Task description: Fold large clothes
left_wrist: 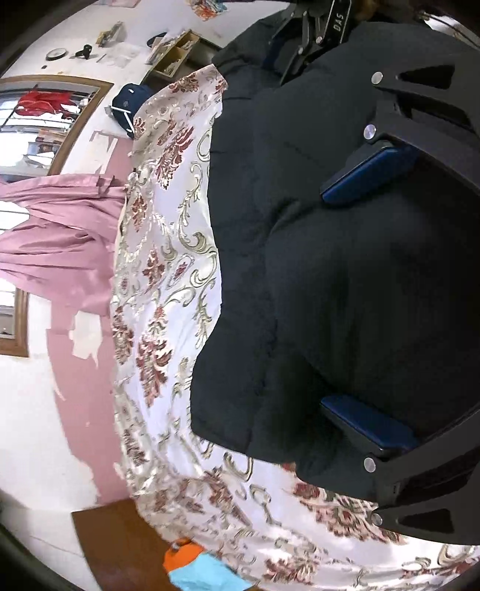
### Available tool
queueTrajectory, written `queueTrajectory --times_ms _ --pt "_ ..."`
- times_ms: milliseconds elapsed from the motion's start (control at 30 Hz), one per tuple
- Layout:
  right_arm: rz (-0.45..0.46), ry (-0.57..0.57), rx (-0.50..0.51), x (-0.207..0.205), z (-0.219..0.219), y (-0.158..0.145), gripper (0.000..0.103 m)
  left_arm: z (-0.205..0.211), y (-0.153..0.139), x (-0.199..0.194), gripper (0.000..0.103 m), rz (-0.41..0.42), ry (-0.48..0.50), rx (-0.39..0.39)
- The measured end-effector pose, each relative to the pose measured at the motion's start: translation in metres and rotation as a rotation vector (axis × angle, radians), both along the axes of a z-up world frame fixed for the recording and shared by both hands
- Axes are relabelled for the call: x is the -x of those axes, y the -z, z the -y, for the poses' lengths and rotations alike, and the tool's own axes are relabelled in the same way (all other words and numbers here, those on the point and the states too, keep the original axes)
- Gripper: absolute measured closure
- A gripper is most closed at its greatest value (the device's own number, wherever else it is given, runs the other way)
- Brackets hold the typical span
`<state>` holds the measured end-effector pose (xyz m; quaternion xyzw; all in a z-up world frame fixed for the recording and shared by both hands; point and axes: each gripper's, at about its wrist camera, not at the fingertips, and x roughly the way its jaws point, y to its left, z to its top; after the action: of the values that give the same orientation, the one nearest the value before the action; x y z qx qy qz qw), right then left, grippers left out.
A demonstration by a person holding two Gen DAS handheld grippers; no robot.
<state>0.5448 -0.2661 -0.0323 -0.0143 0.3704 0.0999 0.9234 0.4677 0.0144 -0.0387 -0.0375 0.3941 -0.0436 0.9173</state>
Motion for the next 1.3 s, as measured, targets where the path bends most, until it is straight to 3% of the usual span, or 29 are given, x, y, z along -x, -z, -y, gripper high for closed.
queueTrajectory --times_ms 267,567,867,1300 --pt "-0.021 0.013 0.023 -0.010 -0.004 0.011 0.009 -0.012 0.012 -0.017 0.000 -0.048 0.010 0.093" --pt "0.021 0.012 -0.005 -0.002 -0.002 0.019 0.007 -0.010 0.015 -0.008 0.000 0.029 0.019 0.126" --pt "0.020 0.011 -0.026 -0.002 0.001 0.022 0.006 -0.001 0.018 -0.009 0.000 0.058 0.011 0.080" --pt "0.034 0.016 -0.023 0.001 0.002 0.022 0.006 -0.005 0.022 -0.007 0.000 0.063 0.016 0.102"
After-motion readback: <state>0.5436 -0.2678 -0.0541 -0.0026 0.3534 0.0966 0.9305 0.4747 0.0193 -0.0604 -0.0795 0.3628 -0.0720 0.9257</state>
